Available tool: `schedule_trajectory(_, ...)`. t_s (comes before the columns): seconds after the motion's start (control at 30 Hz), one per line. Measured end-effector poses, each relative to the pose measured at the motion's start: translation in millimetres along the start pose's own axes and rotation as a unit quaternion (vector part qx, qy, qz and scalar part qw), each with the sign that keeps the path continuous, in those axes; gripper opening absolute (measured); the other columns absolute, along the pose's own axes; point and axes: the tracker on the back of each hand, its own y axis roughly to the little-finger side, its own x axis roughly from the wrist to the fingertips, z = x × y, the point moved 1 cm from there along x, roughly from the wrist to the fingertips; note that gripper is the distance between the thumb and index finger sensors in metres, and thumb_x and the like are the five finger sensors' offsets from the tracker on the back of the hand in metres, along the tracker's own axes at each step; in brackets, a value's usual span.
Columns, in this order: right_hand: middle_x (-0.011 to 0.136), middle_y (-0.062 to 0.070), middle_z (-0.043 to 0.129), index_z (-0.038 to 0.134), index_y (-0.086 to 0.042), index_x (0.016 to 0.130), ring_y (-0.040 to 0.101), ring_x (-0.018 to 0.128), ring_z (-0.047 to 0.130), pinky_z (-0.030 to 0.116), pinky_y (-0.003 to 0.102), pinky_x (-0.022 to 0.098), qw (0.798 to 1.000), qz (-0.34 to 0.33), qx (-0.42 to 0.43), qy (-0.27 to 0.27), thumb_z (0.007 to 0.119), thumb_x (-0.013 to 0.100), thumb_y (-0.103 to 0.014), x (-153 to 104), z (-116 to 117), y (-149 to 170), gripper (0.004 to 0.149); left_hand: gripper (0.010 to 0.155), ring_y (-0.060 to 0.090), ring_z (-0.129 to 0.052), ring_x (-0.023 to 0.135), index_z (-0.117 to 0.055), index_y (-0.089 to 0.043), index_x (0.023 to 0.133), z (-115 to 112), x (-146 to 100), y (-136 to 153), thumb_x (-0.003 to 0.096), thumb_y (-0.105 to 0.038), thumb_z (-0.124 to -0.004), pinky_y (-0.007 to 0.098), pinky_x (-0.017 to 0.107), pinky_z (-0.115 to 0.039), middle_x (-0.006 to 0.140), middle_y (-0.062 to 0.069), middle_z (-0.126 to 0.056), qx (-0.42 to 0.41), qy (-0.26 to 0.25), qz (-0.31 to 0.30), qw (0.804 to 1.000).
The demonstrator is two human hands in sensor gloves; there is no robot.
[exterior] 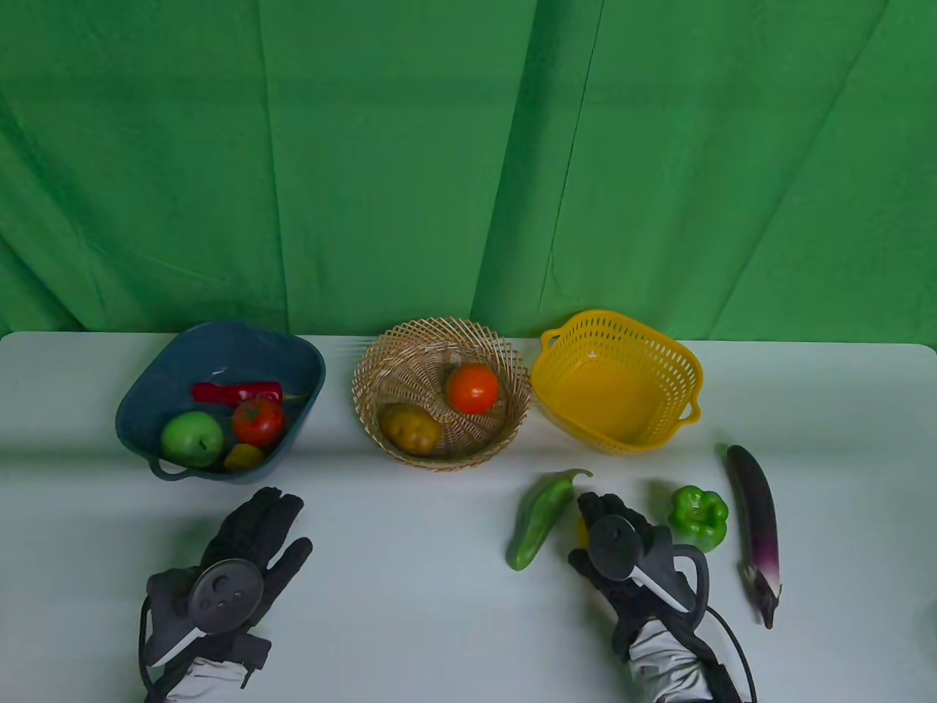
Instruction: Place 10 objects into 3 containers, with green background
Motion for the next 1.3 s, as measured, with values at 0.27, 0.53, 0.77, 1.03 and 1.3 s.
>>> schedule_trajectory(0.27, 0.120, 0.018, 0.047, 0.039, -0.022, 0.115, 0.047, 0.102, 0.059, 0.053, 0.060, 0.079, 1.000, -0.021, 0.004, 0.018, 0.079, 0.052, -0.048, 3.3, -19.2, -18.1, 0.079, 0.064, 0.042, -0.078, 0.102, -0.058, -0.030, 0.114, 0.1, -0.2, 0.0, 0.0571, -0.058, -0.060, 0.057, 0.066, -0.072, 0.117, 0.015, -0.066, 0.000, -0.002, -0.001, 1.000)
schedule_trajectory(0.53, 0.120, 0.019, 0.048, 0.040, -0.022, 0.115, 0.047, 0.102, 0.060, 0.054, 0.059, 0.078, 0.998, -0.046, -0.002, 0.037, 0.079, 0.052, -0.048, 16.7, -36.0, -47.3, 0.079, 0.064, 0.042, -0.078, 0.102, -0.058, -0.030, 0.114, 0.6, -0.5, -0.2, 0.0572, -0.059, -0.060, 0.057, 0.066, -0.072, 0.117, 0.015, -0.066, 0.000, -0.005, -0.003, 1.000)
schedule_trajectory(0.77, 0.120, 0.018, 0.047, 0.039, -0.023, 0.115, 0.046, 0.102, 0.059, 0.053, 0.059, 0.079, 0.997, -0.063, 0.001, 0.048, 0.078, 0.052, -0.048, 38.7, -45.2, -79.9, 0.078, 0.064, 0.042, -0.078, 0.102, -0.058, -0.029, 0.114, 0.3, -0.8, -0.2, 0.0572, -0.058, -0.060, 0.057, 0.065, -0.072, 0.117, 0.015, -0.066, 0.001, -0.003, -0.002, 1.000)
schedule_trajectory(1.03, 0.121, 0.015, 0.046, 0.039, -0.025, 0.115, 0.044, 0.104, 0.059, 0.052, 0.058, 0.081, 0.996, -0.073, 0.011, 0.044, 0.078, 0.052, -0.049, 63.5, -49.5, -117.5, 0.078, 0.064, 0.042, -0.078, 0.102, -0.058, -0.030, 0.114, -0.3, -1.0, 0.6, 0.0572, -0.058, -0.060, 0.057, 0.066, -0.072, 0.117, 0.015, -0.066, -0.001, -0.002, 0.000, 1.000)
schedule_trajectory(1.3, 0.122, 0.012, 0.044, 0.037, -0.028, 0.115, 0.042, 0.106, 0.057, 0.050, 0.056, 0.083, 0.994, -0.060, 0.032, 0.081, 0.077, 0.052, -0.050, 97.9, -57.2, -152.8, 0.077, 0.064, 0.042, -0.078, 0.102, -0.058, -0.029, 0.114, 0.5, -1.5, 2.3, 0.0572, -0.058, -0.060, 0.057, 0.066, -0.072, 0.117, 0.015, -0.066, -0.001, -0.003, 0.005, 1.000)
